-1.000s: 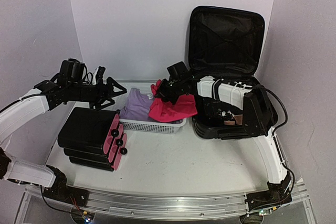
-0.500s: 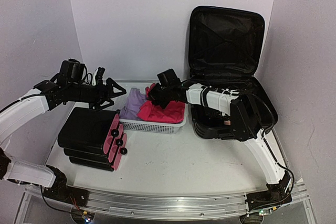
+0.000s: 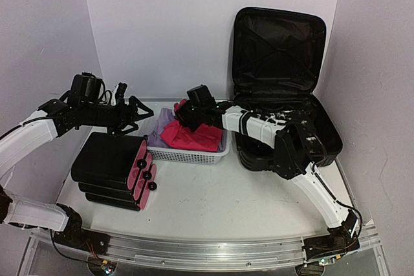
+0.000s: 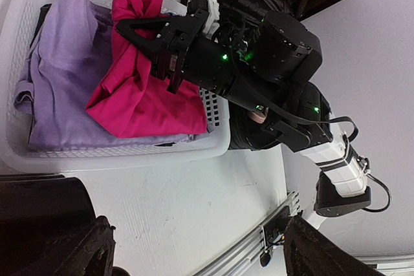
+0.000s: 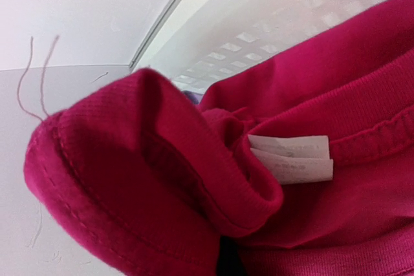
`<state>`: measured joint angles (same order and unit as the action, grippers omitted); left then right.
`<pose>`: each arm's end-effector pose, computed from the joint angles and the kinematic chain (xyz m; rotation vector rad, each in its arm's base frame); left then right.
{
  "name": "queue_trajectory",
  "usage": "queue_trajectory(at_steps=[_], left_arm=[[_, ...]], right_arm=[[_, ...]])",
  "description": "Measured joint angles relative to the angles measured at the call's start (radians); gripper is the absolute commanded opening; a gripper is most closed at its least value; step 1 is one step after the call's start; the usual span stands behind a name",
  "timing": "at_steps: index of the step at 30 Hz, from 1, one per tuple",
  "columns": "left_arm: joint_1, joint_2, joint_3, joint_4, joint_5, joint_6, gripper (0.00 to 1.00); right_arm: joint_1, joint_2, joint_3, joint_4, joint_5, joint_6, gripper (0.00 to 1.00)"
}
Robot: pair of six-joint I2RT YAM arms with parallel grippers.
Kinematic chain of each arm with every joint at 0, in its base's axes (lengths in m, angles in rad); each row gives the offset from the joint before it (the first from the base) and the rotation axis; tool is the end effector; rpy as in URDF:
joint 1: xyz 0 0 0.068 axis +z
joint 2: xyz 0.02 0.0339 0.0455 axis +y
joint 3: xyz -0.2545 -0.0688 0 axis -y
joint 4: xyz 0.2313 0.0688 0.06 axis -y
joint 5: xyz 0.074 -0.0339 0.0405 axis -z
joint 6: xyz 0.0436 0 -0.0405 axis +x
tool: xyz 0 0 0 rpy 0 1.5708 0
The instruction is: Open, take out, and arrange the luggage
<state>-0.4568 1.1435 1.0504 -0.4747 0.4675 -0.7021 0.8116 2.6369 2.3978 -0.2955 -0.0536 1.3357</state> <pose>0.2118 -0.1260 0.3226 0.0165 2.3064 -1.1422 0.3995 0.4244 0.1802 0.5881 2.3348 1.2370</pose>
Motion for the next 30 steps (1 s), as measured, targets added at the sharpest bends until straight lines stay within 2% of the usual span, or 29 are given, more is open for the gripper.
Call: queue_trajectory(at_steps=[6,10,15,18,24,27,30], left_arm=[[0.000,0.000,0.000,-0.004,-0.001,0.002,0.91],[0.001,0.000,0.000,-0.008,-0.001,0.005,0.91],[0.001,0.000,0.000,-0.008,-0.002,0.007,0.91],[0.001,0.000,0.000,-0.008,-0.008,0.015,0.91],[0.001,0.017,0.025,-0.032,-0.046,0.041,0.91],[0.002,0.042,0.050,-0.043,-0.056,0.052,0.90],[0.002,0.076,0.067,-0.048,-0.060,0.067,0.87]], right_arm=[[0.003,0.077,0.110,-0.014,-0.010,-0.017,0.00],[0.003,0.098,0.126,-0.027,-0.016,-0.047,0.24],[0.003,0.114,0.193,-0.051,-0.061,-0.129,0.61],[0.005,0.113,0.236,-0.050,-0.122,-0.198,0.75],[0.005,0.035,0.193,-0.082,-0.238,-0.333,0.84],[-0.007,-0.063,0.108,-0.100,-0.293,-0.383,0.84],[-0.035,-0.193,0.008,-0.119,-0.334,-0.434,0.89]])
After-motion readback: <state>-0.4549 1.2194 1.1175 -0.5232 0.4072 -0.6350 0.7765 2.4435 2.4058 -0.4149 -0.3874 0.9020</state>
